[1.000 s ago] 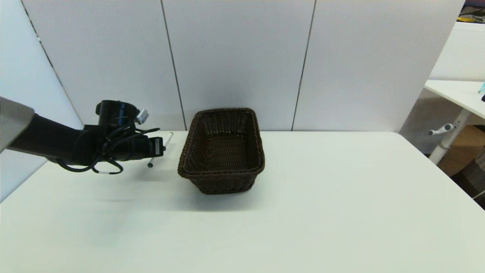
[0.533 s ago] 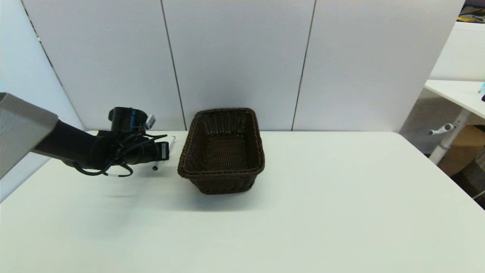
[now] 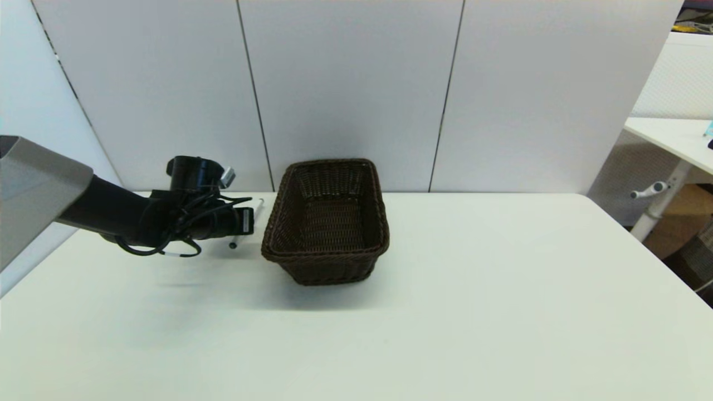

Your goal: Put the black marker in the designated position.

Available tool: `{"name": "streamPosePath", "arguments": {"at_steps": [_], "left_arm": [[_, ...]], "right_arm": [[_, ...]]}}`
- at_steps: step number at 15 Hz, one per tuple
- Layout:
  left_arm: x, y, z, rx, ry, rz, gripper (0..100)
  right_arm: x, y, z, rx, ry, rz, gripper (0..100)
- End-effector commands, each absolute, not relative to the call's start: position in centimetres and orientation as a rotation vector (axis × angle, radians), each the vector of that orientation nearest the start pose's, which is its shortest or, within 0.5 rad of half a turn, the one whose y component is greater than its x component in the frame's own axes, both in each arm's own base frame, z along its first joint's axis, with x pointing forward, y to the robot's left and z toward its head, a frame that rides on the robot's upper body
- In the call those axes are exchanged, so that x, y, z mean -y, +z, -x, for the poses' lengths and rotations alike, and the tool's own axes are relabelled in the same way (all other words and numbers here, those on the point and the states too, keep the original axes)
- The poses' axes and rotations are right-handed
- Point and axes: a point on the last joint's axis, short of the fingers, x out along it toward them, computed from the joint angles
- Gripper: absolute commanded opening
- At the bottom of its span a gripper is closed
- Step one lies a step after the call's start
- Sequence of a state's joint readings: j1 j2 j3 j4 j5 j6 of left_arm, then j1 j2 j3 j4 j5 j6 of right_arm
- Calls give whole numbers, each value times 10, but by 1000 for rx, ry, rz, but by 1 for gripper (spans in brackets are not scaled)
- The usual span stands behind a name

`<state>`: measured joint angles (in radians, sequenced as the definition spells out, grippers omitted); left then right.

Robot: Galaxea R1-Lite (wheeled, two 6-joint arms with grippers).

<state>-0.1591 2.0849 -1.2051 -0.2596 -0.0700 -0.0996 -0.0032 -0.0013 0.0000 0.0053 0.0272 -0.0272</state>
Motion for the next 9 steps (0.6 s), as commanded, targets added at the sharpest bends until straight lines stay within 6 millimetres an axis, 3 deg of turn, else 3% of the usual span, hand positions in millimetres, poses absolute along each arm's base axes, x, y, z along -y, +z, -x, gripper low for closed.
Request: {"name": "streamPosePath", "arguments": {"at_steps": [1, 6, 9], "left_arm": [[66, 114, -394, -637, -195, 69, 100], [66, 118, -393, -637, -196, 66, 100], [53, 163, -376, -526, -176, 70, 100]], "right_arm": [[-1, 75, 23, -6, 25, 28, 100], [-1, 75, 23, -6, 25, 28, 100], [-1, 75, 23, -6, 25, 28, 100]]}}
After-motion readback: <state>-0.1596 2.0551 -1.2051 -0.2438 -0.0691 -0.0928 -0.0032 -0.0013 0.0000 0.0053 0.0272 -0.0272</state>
